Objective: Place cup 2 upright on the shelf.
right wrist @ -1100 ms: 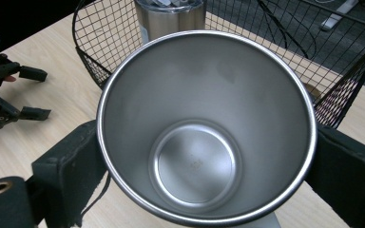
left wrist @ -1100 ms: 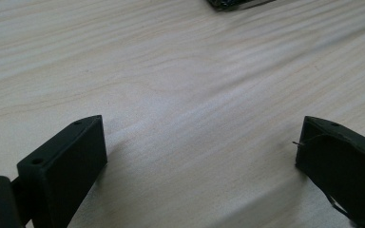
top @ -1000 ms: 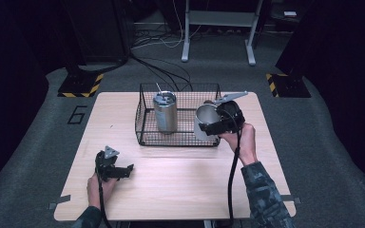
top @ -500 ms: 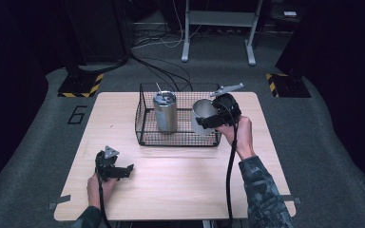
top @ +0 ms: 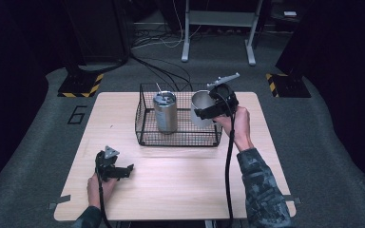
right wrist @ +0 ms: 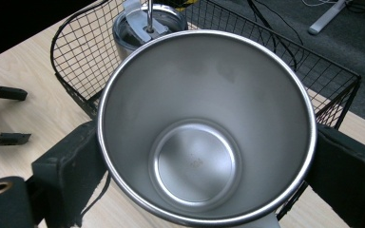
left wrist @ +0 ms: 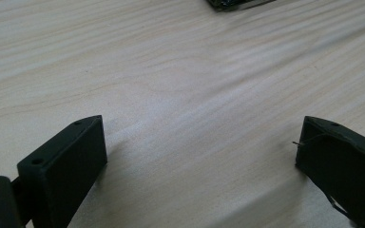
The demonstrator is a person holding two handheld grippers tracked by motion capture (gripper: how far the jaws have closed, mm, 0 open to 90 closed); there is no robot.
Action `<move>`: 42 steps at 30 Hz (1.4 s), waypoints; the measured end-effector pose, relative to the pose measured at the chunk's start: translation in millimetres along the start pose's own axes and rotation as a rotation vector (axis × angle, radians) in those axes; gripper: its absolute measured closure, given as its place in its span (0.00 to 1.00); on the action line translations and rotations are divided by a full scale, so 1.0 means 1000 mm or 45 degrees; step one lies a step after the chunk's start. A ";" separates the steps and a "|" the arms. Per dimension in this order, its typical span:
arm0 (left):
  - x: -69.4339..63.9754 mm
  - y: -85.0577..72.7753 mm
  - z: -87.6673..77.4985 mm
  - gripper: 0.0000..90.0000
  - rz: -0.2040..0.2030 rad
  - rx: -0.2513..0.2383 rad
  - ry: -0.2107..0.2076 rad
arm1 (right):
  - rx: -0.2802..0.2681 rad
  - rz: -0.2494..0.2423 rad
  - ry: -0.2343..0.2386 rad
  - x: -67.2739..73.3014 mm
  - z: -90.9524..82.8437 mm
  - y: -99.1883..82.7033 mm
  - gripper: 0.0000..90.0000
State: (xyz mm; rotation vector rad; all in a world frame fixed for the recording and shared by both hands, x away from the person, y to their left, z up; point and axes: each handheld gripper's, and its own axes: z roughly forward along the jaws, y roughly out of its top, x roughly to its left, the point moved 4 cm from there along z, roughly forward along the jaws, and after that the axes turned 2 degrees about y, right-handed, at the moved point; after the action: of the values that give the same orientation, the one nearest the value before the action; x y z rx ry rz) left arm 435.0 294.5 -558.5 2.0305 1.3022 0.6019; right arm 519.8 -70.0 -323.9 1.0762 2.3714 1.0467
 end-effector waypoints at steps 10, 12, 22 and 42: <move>0.000 0.000 0.000 0.03 0.001 0.000 0.001 | 0.033 -0.038 -0.026 -0.003 0.015 0.013 0.07; 0.000 0.000 0.000 0.03 0.000 0.000 0.000 | 0.044 -0.036 -0.039 -0.003 0.017 0.016 0.07; 0.000 0.000 0.000 0.03 -0.003 -0.008 0.004 | 0.071 -0.017 -0.057 -0.011 0.035 0.028 0.07; 0.000 0.000 0.000 0.03 0.013 0.009 -0.002 | 0.168 0.071 -0.098 -0.027 0.075 0.027 0.07</move>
State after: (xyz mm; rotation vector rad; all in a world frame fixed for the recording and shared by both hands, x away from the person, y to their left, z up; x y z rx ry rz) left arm 434.9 295.1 -558.3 2.0439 1.2952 0.6014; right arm 592.8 -42.2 -354.7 1.2123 2.3889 0.8607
